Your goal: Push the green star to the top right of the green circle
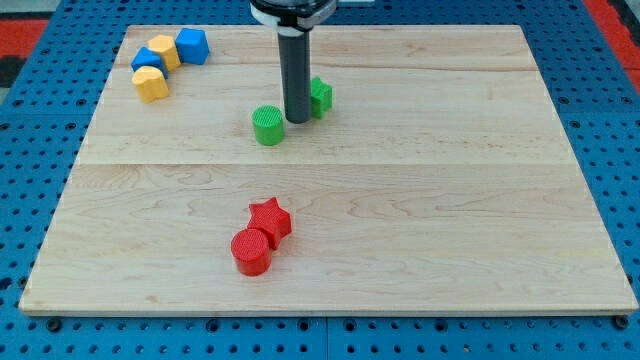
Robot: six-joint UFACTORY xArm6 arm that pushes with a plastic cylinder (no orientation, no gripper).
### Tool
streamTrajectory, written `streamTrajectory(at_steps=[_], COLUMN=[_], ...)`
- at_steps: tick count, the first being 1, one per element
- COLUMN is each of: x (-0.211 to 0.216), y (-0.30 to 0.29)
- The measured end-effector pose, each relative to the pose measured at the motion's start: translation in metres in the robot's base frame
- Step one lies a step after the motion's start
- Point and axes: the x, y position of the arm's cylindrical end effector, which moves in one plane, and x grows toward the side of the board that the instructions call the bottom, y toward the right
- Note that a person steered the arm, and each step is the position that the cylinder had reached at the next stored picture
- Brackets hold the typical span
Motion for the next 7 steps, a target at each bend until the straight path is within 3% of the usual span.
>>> streamTrajectory(at_steps=[2, 3, 4, 6, 7], x=[-0.047, -0.077, -0.079, -0.079, -0.087], y=[0.026, 0.005, 0.017, 0.158, 0.164])
